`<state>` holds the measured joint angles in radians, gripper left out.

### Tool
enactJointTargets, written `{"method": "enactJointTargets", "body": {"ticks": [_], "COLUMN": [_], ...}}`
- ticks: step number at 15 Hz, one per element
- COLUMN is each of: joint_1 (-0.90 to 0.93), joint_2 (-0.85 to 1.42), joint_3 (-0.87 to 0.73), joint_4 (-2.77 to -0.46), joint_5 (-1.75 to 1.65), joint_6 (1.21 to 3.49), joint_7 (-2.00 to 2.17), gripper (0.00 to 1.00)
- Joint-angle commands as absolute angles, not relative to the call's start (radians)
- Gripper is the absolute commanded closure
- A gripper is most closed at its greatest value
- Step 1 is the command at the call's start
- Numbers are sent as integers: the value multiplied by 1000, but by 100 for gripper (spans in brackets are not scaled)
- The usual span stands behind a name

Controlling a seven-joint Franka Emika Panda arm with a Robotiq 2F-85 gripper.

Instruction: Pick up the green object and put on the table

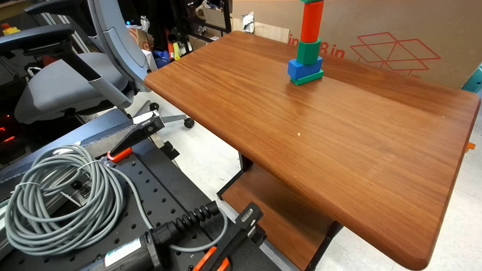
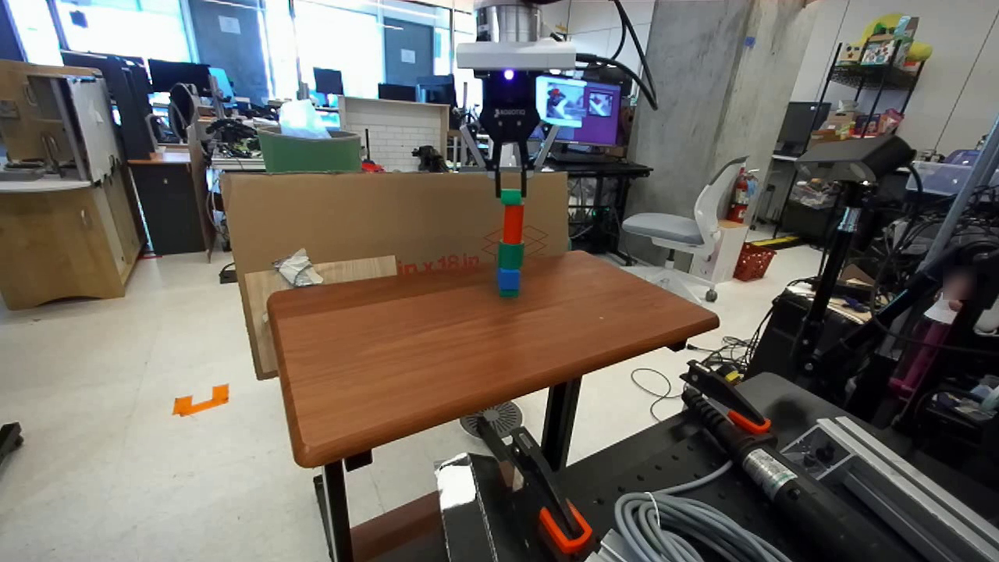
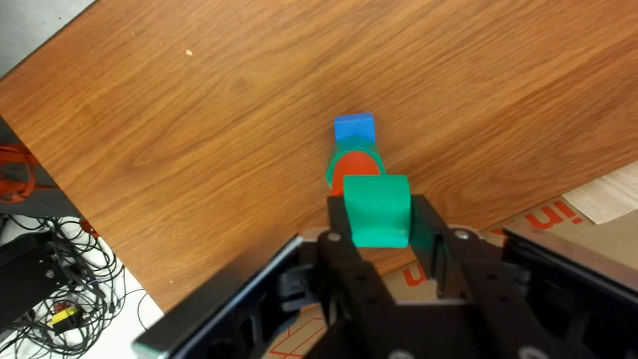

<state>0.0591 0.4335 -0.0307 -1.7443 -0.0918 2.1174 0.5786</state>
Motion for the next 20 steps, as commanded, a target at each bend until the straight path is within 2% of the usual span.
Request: {"method": "enactJointTargets", "body": {"ticks": [1, 9, 16, 20], "joint_1": [80, 109, 177, 210], "joint_2": [435, 297, 176, 208], "joint_3": [-48, -8, 67, 85], "joint_4": [-1716, -1823, -2108, -2220], "joint_5": [-93, -76, -104, -157], "joint_6": [2089, 2107, 2211, 2308], "joint_7": [565, 513, 461, 488], "gripper": [91, 91, 91, 91]}}
